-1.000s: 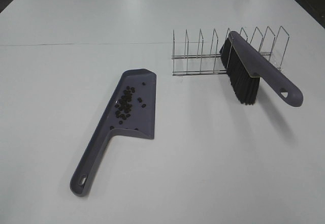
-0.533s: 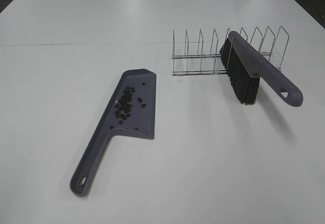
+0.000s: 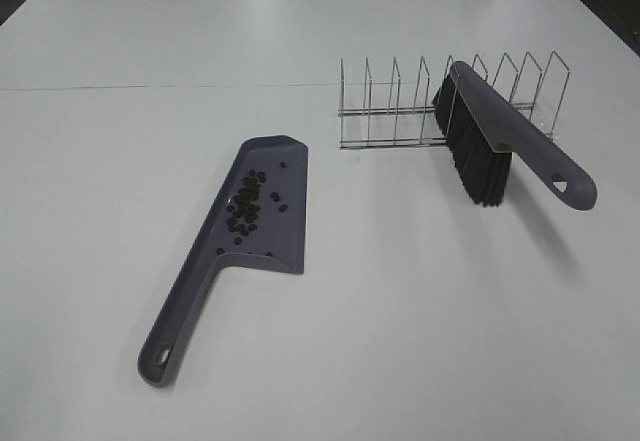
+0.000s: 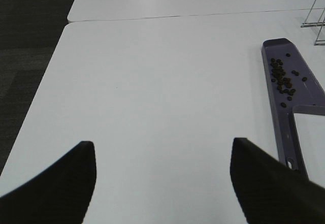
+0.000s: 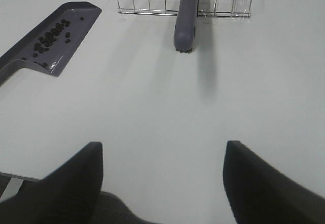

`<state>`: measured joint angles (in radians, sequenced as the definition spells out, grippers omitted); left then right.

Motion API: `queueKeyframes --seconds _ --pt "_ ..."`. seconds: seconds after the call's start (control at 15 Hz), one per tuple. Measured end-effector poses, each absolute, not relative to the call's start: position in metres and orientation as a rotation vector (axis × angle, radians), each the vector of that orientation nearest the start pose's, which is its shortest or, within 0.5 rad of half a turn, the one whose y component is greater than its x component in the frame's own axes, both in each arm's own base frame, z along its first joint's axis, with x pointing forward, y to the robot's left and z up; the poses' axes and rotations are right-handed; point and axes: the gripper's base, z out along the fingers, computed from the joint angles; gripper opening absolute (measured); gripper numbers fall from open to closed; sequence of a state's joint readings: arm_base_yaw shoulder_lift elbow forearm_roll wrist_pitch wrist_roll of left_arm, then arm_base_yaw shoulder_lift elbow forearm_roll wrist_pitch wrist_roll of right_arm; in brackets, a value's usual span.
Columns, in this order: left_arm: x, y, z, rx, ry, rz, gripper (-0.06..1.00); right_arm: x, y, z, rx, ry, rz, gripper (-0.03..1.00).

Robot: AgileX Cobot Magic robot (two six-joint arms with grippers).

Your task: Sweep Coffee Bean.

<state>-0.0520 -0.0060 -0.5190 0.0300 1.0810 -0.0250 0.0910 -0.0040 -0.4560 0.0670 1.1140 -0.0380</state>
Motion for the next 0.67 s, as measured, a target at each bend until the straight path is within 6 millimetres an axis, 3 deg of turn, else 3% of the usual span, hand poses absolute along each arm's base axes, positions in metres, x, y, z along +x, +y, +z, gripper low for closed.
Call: queueKeyframes --seconds 0.67 --pt "-0.0089 -0.0002 0.2811 -0.048 2.035 -0.002 0.68 -0.0037 0.0052 0.2609 -0.141 2.133 0.113 0.6"
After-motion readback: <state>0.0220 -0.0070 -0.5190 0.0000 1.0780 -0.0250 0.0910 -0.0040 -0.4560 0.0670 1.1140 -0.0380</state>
